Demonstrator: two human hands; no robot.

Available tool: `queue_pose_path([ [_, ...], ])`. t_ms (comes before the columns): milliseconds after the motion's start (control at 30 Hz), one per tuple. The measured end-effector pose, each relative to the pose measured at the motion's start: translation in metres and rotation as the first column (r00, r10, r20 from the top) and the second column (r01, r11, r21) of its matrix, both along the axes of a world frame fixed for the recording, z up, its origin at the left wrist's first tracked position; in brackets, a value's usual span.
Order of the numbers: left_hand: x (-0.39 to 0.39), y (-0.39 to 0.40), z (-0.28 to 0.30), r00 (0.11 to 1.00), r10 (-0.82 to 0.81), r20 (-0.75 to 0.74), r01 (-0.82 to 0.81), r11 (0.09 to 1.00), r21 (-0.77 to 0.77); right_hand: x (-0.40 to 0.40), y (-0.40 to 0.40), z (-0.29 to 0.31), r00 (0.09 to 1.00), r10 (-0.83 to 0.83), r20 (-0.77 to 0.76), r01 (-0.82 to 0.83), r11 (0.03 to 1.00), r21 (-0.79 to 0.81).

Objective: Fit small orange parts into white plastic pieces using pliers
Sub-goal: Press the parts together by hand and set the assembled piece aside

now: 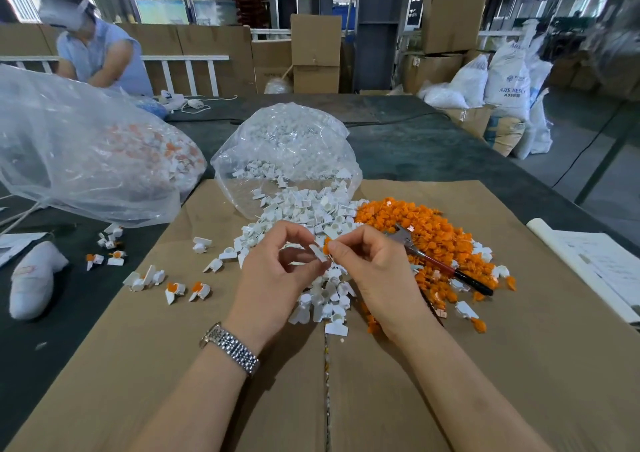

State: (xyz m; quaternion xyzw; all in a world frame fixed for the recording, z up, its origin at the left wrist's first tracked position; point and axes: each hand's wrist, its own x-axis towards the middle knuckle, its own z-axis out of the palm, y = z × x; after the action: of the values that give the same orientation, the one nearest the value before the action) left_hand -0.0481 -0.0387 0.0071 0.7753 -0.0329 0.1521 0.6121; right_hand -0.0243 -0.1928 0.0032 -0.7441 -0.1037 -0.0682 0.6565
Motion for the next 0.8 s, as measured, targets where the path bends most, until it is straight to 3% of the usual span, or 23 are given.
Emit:
queue_pose_path([
  [133,-0.001,-0.003,-0.001,1.000,-0.009,0.007,0.009,1.000,0.012,-0.001,0.003,-0.001,1.000,0.009,-0.021,-0.009,1.000,-0.008],
  [400,0.002,0.008,0.000,0.979,-0.182,-0.089,0.143,0.931,-0.337,-0.003,-0.011,0.004,0.984,0.177,0.005,-0.177,0.984,0.010],
  [633,0.004,0.010,-0.001,0.954,-0.297,-0.028,0.245,0.833,-0.496,-0.001,-0.016,0.004,0.975,0.218,0.038,-0.218,0.976,-0.017],
  [800,0.006,0.009,-0.004,0.945,-0.309,-0.106,0.199,0.803,-0.562,0.000,-0.017,0.003,0.973,0.224,0.046,-0.224,0.975,-0.008],
])
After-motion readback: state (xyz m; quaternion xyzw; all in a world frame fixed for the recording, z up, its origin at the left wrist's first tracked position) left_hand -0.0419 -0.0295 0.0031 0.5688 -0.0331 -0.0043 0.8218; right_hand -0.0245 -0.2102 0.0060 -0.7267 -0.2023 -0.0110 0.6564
